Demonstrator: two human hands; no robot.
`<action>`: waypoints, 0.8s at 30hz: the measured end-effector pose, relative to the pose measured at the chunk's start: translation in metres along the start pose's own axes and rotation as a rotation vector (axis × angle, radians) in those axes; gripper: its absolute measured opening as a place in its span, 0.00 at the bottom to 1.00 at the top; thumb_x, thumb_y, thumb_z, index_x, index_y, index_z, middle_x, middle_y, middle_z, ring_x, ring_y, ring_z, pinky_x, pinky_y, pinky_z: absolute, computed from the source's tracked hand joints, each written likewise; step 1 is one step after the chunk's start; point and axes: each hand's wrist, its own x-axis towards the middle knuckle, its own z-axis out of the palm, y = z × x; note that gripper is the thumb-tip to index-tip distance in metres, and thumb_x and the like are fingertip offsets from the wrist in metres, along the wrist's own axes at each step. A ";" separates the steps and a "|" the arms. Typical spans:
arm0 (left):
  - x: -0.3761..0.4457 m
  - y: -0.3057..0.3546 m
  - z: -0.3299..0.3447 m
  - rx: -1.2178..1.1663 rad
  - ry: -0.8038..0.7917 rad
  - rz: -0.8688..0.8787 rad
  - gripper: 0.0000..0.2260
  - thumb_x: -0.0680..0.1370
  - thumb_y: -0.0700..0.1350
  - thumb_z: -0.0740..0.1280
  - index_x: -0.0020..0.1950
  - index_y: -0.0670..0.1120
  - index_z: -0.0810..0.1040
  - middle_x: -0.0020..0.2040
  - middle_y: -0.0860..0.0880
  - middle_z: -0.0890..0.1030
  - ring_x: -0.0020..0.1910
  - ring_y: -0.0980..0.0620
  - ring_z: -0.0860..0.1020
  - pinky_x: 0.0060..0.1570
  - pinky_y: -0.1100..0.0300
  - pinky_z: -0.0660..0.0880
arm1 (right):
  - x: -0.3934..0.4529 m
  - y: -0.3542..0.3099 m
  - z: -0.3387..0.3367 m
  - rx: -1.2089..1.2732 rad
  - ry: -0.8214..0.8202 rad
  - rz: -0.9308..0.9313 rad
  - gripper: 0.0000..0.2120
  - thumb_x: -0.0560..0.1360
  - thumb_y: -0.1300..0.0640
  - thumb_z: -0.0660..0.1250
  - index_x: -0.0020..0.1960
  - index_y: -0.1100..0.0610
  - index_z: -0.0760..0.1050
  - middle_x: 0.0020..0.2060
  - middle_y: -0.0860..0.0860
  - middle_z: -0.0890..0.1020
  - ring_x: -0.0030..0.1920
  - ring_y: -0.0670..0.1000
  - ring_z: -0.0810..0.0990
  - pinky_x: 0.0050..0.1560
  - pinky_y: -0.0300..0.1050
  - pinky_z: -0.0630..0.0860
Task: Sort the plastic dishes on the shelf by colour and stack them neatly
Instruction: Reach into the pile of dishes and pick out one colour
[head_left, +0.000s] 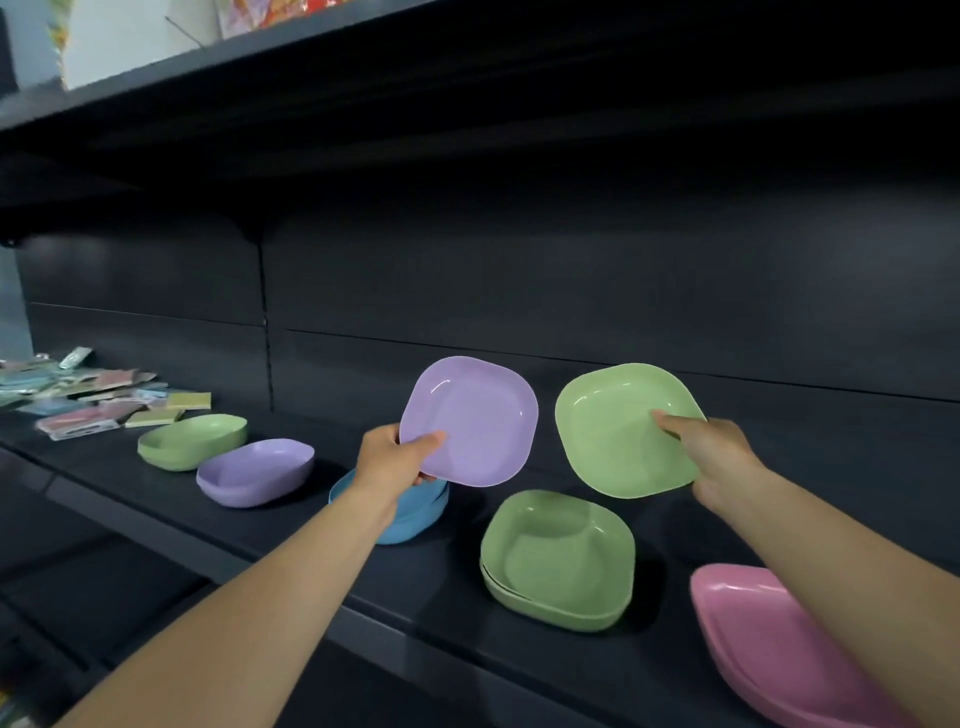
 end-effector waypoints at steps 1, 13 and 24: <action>0.007 -0.002 -0.002 0.001 -0.005 0.005 0.06 0.74 0.41 0.70 0.39 0.43 0.76 0.35 0.48 0.78 0.28 0.51 0.74 0.27 0.64 0.69 | 0.003 0.000 0.006 -0.001 0.001 -0.001 0.19 0.74 0.59 0.71 0.62 0.65 0.72 0.51 0.56 0.78 0.49 0.57 0.77 0.49 0.49 0.73; 0.089 -0.011 -0.117 -0.089 -0.019 -0.050 0.07 0.73 0.41 0.73 0.43 0.39 0.77 0.38 0.42 0.79 0.31 0.47 0.75 0.28 0.61 0.72 | -0.007 0.004 0.075 -0.017 0.010 -0.033 0.11 0.74 0.60 0.70 0.55 0.62 0.74 0.44 0.55 0.79 0.48 0.58 0.78 0.50 0.51 0.74; 0.157 -0.023 -0.204 -0.006 -0.163 -0.043 0.12 0.72 0.43 0.74 0.50 0.37 0.77 0.48 0.40 0.83 0.46 0.40 0.81 0.51 0.47 0.79 | -0.046 0.018 0.158 -0.007 0.151 -0.005 0.18 0.73 0.58 0.71 0.60 0.64 0.74 0.51 0.58 0.79 0.50 0.59 0.78 0.55 0.52 0.75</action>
